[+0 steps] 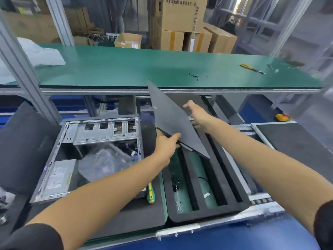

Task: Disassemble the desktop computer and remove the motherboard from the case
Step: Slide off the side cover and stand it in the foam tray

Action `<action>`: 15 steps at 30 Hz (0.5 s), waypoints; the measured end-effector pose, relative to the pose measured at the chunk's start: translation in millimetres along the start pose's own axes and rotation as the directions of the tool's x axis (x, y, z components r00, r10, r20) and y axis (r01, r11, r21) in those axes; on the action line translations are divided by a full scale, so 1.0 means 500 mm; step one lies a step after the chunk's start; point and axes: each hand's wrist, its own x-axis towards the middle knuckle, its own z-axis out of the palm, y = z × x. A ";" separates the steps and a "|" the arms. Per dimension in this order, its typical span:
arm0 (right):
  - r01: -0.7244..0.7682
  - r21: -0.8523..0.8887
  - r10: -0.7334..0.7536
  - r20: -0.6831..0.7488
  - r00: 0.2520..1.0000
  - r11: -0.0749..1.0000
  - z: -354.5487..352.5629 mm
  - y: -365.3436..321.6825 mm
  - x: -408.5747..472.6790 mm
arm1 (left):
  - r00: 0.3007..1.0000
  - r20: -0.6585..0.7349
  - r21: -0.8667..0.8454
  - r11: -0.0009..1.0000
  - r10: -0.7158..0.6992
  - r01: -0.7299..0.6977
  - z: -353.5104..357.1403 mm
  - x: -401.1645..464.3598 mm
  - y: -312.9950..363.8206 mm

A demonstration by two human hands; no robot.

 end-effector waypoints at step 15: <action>-0.188 -0.113 0.206 0.181 0.962 0.976 -0.176 0.091 0.199 | 0.989 0.150 0.243 0.970 -0.012 -0.025 0.299 0.053 -0.140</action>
